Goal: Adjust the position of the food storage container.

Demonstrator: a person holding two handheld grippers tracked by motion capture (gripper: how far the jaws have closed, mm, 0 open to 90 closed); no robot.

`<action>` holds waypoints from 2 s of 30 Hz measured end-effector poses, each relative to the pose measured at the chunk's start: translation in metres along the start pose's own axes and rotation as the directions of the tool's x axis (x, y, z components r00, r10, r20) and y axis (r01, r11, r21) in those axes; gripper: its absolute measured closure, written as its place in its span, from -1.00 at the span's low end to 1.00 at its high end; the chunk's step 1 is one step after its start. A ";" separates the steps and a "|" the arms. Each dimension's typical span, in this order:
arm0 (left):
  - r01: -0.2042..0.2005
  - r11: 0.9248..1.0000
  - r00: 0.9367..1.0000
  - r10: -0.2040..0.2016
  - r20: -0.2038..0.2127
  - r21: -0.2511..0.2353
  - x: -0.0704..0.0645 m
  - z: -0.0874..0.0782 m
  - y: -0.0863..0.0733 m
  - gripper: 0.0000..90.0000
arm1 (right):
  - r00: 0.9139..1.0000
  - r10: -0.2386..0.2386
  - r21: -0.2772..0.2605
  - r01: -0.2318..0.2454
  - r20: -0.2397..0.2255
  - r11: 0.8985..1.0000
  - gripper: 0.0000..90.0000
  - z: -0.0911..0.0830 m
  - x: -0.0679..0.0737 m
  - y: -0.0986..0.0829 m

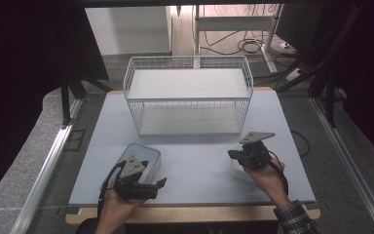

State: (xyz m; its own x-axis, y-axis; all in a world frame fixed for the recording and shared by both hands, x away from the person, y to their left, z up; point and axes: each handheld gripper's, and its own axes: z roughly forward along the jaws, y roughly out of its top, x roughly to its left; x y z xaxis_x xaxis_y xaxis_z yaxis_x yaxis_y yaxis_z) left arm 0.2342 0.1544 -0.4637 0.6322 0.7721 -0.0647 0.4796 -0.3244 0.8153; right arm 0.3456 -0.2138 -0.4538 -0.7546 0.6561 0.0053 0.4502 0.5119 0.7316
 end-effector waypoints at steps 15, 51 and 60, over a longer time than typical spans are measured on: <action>0.000 1.000 1.000 0.000 -0.002 -0.001 0.000 0.000 -0.002 -0.66 | 1.000 -0.012 0.070 0.012 0.000 0.997 1.00 0.015 0.006 -0.008; 0.087 0.995 0.986 -0.092 -0.136 -0.043 0.051 -0.036 -0.017 1.00 | 0.994 0.069 0.013 -0.071 0.087 0.997 0.99 -0.031 -0.020 -0.043; 0.214 0.977 0.942 -0.212 -0.260 -0.022 0.104 -0.036 -0.043 1.00 | 0.997 0.057 0.019 -0.058 0.058 0.998 0.99 -0.026 -0.013 -0.041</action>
State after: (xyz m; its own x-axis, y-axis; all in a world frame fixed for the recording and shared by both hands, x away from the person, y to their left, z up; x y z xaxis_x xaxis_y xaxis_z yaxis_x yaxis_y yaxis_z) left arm 0.2576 0.2684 -0.4849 0.3356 0.9382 -0.0840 0.5899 -0.1398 0.7952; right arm 0.3248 -0.2578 -0.4663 -0.6986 0.7155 0.0071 0.5025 0.4835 0.7167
